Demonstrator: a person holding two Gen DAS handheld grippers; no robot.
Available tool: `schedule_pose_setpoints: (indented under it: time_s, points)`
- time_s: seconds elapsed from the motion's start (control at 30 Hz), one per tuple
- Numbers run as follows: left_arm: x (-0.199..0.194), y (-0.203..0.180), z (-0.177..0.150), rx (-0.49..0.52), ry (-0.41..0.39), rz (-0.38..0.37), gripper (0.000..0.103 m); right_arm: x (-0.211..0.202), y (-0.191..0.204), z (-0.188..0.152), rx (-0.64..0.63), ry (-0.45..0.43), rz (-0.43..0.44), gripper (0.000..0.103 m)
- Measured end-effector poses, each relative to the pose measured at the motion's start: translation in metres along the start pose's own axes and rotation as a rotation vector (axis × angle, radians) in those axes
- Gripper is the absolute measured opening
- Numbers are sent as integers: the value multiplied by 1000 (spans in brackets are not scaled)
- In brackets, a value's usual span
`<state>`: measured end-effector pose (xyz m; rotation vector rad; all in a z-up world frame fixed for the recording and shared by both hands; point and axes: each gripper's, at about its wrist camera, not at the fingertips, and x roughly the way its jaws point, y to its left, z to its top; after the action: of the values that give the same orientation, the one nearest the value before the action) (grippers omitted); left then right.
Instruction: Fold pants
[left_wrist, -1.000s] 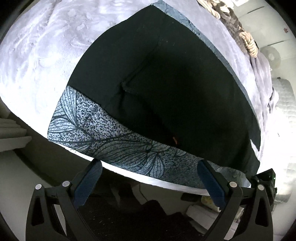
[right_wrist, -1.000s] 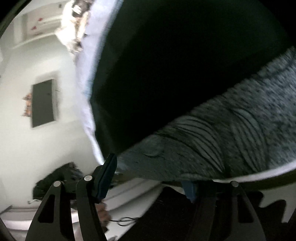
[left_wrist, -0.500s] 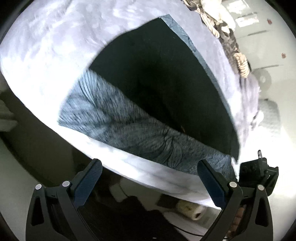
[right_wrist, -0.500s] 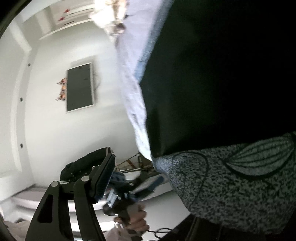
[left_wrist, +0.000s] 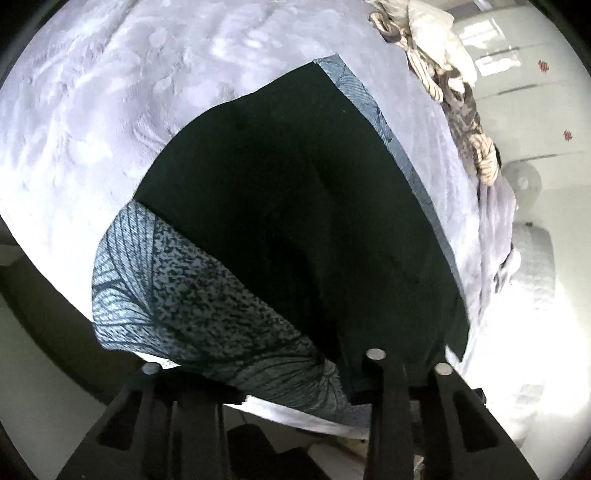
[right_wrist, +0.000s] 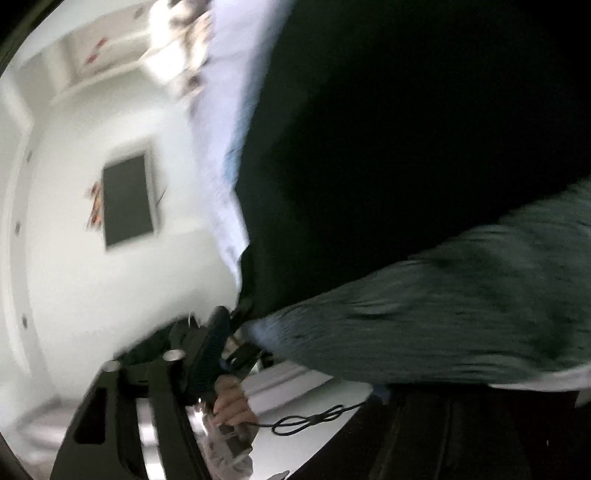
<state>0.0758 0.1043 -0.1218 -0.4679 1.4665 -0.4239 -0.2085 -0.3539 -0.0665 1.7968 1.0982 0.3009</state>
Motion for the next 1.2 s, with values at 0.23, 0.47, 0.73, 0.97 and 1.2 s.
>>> schedule_pose_setpoints:
  time_s: [0.23,0.47,0.73,0.97,1.2]
  points:
    - [-30,-46,18,88,-90,64,35,-26,69,8,-261,-42,-132,8]
    - [-15,-133,84,220,-248,165,76,-29,151,81,-437,-85,-224,8]
    - [73,-162,168,289,-241,331,80,39,144,195,-424,-70,-416,11]
    - [86,-161,194,292,-206,439,80,45,114,218,-262,-98,-385,29]
    - [62,-228,143,531,-126,380,80,-85,108,155,-245,-283,-327,75]
